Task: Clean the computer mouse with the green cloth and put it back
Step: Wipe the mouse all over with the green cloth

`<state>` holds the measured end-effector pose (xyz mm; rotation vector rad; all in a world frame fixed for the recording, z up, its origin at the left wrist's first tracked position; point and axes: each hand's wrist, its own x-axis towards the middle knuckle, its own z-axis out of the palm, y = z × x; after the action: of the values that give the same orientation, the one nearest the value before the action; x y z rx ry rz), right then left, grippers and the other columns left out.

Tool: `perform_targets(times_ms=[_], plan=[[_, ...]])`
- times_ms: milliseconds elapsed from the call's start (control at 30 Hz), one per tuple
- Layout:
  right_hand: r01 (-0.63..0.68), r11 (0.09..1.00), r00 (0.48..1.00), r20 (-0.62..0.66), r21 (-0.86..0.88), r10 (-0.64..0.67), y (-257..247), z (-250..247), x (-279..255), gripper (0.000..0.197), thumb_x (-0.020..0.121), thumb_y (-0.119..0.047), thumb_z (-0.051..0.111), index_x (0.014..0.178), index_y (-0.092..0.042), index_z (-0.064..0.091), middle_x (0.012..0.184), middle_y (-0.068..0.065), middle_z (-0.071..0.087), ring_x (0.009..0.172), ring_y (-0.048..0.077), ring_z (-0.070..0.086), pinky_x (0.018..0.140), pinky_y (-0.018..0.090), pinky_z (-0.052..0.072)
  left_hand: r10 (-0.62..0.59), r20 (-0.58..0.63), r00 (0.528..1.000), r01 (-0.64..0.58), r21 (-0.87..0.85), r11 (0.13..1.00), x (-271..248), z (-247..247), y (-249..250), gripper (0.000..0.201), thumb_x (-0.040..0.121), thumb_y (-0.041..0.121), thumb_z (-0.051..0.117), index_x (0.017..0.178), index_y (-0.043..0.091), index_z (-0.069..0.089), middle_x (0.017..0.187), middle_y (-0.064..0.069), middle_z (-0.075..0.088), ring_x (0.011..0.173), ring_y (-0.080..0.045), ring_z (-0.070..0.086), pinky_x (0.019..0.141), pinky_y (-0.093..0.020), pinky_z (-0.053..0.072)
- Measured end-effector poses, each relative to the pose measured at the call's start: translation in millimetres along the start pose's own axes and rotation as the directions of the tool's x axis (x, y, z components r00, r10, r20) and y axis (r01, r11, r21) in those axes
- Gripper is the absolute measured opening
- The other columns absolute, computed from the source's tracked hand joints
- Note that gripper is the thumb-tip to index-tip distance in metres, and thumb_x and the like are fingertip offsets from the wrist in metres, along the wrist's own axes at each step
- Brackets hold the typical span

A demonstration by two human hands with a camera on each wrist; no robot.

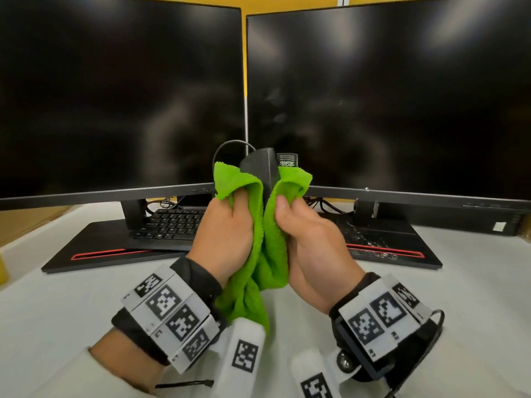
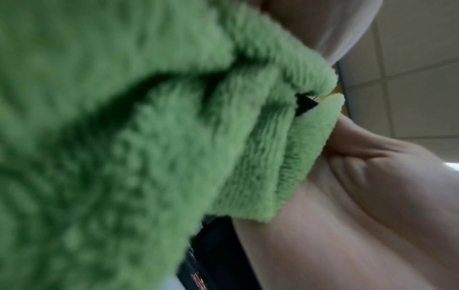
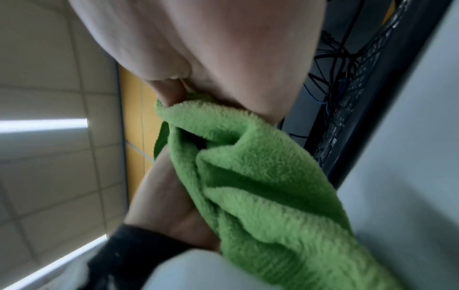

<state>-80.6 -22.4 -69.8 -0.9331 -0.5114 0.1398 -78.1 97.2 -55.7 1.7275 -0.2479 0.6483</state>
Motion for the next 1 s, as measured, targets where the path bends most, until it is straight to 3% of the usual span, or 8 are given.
perform_targets(times_ms=[100,233,300,400,567,733,867,1000], plan=[[-0.019,1.000,1.000,0.012,-0.004,0.019,1,-3,0,0.050,0.090,-0.024,0.055,0.138,-0.015,0.058,0.134,0.011,0.070,0.127,0.024,0.065,0.111,0.042,0.049,-0.193,0.152,0.969,0.213,-0.130,0.968,-8,5,3,0.050,0.108,0.032,0.049,0.065,0.030,0.074,0.057,0.009,0.064,0.059,-0.008,0.060,0.070,-0.035,0.050],[0.009,1.000,0.999,0.044,-0.008,-0.008,-4,-5,1,0.040,0.095,-0.029,0.052,0.134,-0.022,0.059,0.133,0.009,0.071,0.125,0.022,0.067,0.107,0.036,0.053,-0.174,0.343,0.923,0.231,-0.135,0.963,-14,7,5,0.046,0.110,0.035,0.047,0.077,0.042,0.078,0.069,0.012,0.072,0.068,-0.001,0.064,0.072,-0.027,0.054],[0.012,1.000,0.996,0.091,-0.002,-0.011,-5,-6,1,0.043,0.093,-0.030,0.052,0.135,-0.021,0.059,0.132,0.007,0.071,0.124,0.022,0.068,0.108,0.037,0.052,-0.166,0.351,0.921,0.231,-0.151,0.961,-14,4,3,0.043,0.110,0.042,0.044,0.085,0.039,0.078,0.079,0.000,0.070,0.078,-0.009,0.062,0.075,-0.032,0.052],[0.007,1.000,0.985,0.175,-0.015,-0.004,-9,-9,0,0.042,0.093,-0.022,0.053,0.135,-0.022,0.057,0.127,0.005,0.072,0.120,0.021,0.068,0.108,0.037,0.052,-0.208,0.369,0.906,0.295,-0.197,0.935,-15,2,4,0.058,0.100,0.062,0.050,0.096,0.008,0.070,0.095,-0.013,0.068,0.090,-0.023,0.062,0.084,-0.043,0.049],[0.158,0.935,0.968,0.236,-0.318,-0.083,-11,-20,1,0.060,0.088,0.004,0.064,0.144,-0.012,0.051,0.127,0.013,0.071,0.121,0.027,0.067,0.103,0.041,0.055,-0.290,0.388,0.875,0.435,-0.364,0.824,-18,5,13,0.063,0.064,0.064,0.070,0.104,0.017,0.082,0.110,-0.015,0.081,0.109,-0.032,0.076,0.105,-0.056,0.055],[0.314,0.790,0.949,0.194,-0.527,-0.248,-18,-19,1,0.050,0.082,0.011,0.077,0.130,0.002,0.065,0.112,0.005,0.077,0.103,0.006,0.071,0.089,0.020,0.055,-0.336,0.395,0.855,0.502,-0.467,0.728,-12,6,8,0.078,0.081,0.070,0.065,0.125,0.007,0.074,0.123,-0.024,0.075,0.117,-0.041,0.072,0.109,-0.062,0.051],[0.276,0.814,0.961,0.154,-0.512,-0.229,-21,-15,-3,0.038,0.074,0.009,0.083,0.111,0.001,0.076,0.103,0.012,0.081,0.091,0.018,0.076,0.082,0.032,0.063,-0.329,0.443,0.834,0.532,-0.488,0.692,-7,4,1,0.097,0.080,0.087,0.050,0.133,0.007,0.069,0.129,-0.028,0.071,0.119,-0.045,0.070,0.107,-0.064,0.050],[0.244,0.834,0.969,0.088,-0.495,-0.231,-25,-18,-2,0.031,0.071,0.012,0.084,0.100,0.003,0.080,0.094,0.011,0.082,0.082,0.017,0.074,0.080,0.035,0.063,-0.308,0.441,0.843,0.524,-0.547,0.653,-7,2,1,0.104,0.073,0.083,0.049,0.141,0.005,0.060,0.135,-0.027,0.065,0.125,-0.041,0.065,0.110,-0.058,0.050]])
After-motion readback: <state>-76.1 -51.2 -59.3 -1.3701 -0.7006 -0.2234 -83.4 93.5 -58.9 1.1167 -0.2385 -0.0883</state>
